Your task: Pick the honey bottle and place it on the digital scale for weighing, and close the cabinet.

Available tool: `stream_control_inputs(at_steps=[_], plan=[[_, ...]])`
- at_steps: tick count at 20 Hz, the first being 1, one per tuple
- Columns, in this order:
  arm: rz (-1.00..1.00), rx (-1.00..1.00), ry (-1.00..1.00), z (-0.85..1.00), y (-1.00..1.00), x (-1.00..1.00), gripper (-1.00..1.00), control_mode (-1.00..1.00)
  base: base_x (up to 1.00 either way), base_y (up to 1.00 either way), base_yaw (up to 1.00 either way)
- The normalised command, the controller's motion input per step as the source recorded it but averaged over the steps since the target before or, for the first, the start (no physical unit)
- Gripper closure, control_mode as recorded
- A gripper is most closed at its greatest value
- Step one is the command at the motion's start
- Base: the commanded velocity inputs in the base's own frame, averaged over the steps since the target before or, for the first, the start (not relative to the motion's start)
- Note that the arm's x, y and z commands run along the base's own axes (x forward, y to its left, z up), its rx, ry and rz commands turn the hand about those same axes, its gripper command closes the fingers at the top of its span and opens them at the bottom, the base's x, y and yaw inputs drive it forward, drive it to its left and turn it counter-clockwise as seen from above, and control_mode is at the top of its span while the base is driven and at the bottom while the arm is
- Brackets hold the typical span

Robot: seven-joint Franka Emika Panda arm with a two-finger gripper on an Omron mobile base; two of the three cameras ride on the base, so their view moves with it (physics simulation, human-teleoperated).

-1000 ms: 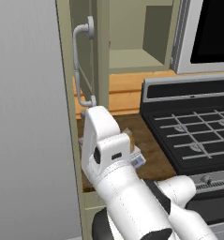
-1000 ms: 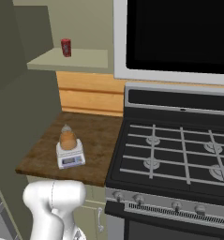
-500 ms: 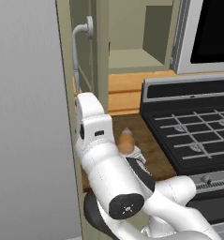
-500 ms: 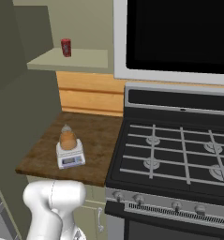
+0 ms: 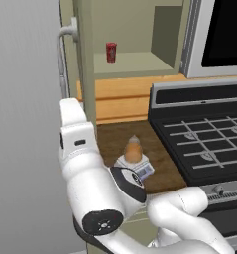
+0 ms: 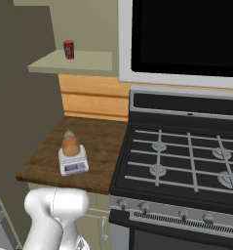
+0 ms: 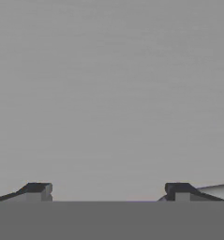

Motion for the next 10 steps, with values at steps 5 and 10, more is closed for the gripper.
stream_control_inputs(at_steps=[5, 10], plan=[[0.0, 0.1, 0.01, 0.0, -0.69, 0.92, -1.0, -1.0, 0.0, 0.0, 0.0], [0.0, 0.21, 0.0, 0.0, -1.0, 0.73, -1.0, -1.0, 0.0, 0.0, 0.0]])
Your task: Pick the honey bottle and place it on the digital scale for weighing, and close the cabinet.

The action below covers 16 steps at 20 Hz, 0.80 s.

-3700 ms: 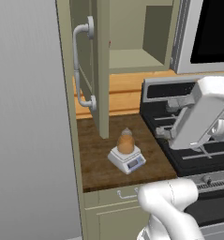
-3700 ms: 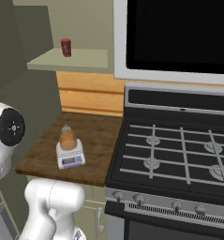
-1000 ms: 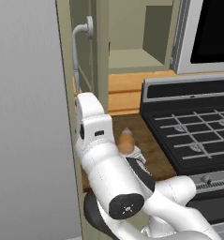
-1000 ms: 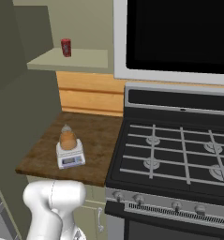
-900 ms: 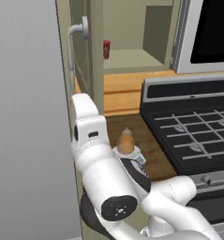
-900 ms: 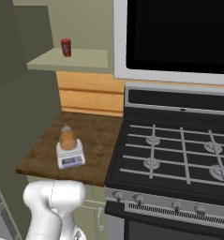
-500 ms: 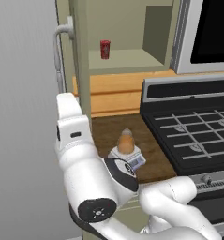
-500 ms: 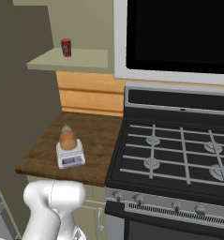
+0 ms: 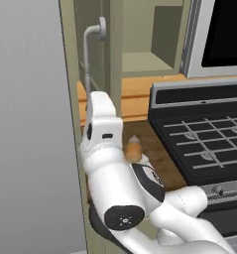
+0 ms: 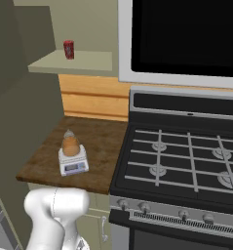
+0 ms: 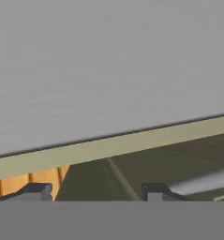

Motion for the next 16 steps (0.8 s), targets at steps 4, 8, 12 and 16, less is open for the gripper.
stream_control_inputs(at_steps=[4, 8, 12, 16], plan=[[0.0, 0.29, 0.02, 0.0, -1.0, 0.95, -1.0, -1.0, 0.0, 0.0, 0.0], [0.0, 0.33, 0.0, 0.0, -1.0, 0.89, -1.0, -1.0, 0.0, 0.0, 0.0], [0.0, 0.32, 0.0, 0.0, -1.0, 0.86, -1.0, -1.0, 0.0, 0.0, 0.0], [0.0, 0.32, 0.0, 0.0, -1.0, 0.89, -1.0, -1.0, 0.0, 0.0, 0.0]])
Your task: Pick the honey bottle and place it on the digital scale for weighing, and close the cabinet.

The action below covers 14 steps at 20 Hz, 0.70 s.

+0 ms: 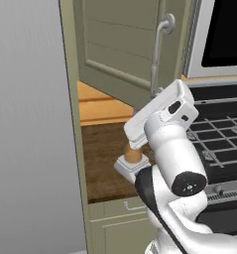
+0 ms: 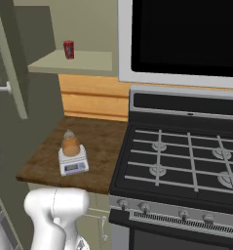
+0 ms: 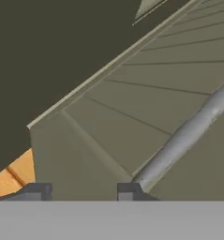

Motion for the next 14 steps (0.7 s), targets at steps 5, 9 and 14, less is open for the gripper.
stream_control_inputs(at_steps=[5, 9, 14], plan=[[0.0, 0.3, 0.01, 0.0, -1.0, 1.0, -1.0, -1.0, 0.0, 0.0, 0.0], [0.02, 0.26, 0.0, 0.0, -0.96, 1.0, -1.0, -1.0, 0.0, 0.0, 0.0], [0.05, 0.21, 0.0, 0.0, -0.79, 1.0, -1.0, -1.0, 0.0, 0.0, 0.0]])
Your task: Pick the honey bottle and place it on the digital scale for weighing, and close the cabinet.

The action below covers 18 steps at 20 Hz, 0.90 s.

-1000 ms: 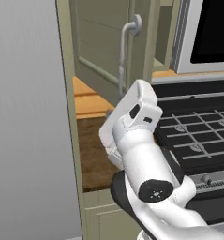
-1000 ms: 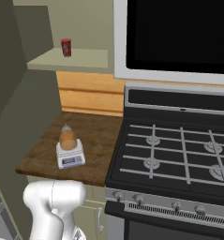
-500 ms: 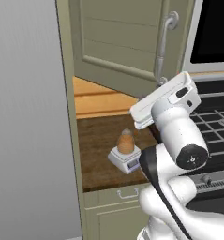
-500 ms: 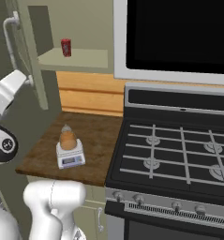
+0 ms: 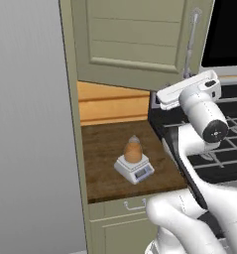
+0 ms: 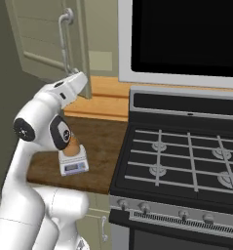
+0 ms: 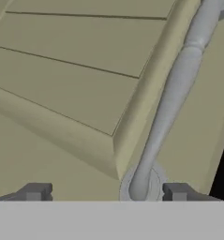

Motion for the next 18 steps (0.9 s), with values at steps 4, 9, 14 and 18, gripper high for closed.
stream_control_inputs(at_steps=[4, 9, 14, 18], plan=[[0.05, 0.11, 0.0, 0.0, -0.34, 0.99, -1.0, -1.0, 0.0, 0.0, 0.0], [0.01, 0.02, 0.0, 0.0, -0.05, 1.0, -1.0, -1.0, 0.0, 0.0, 0.0], [0.0, 0.02, 0.0, 0.0, -0.1, 0.9, -1.0, -1.0, 0.0, 0.0, 0.0], [0.0, 0.02, 0.0, -0.02, -0.13, 0.89, -1.0, -1.0, 0.0, 0.0, 0.0]])
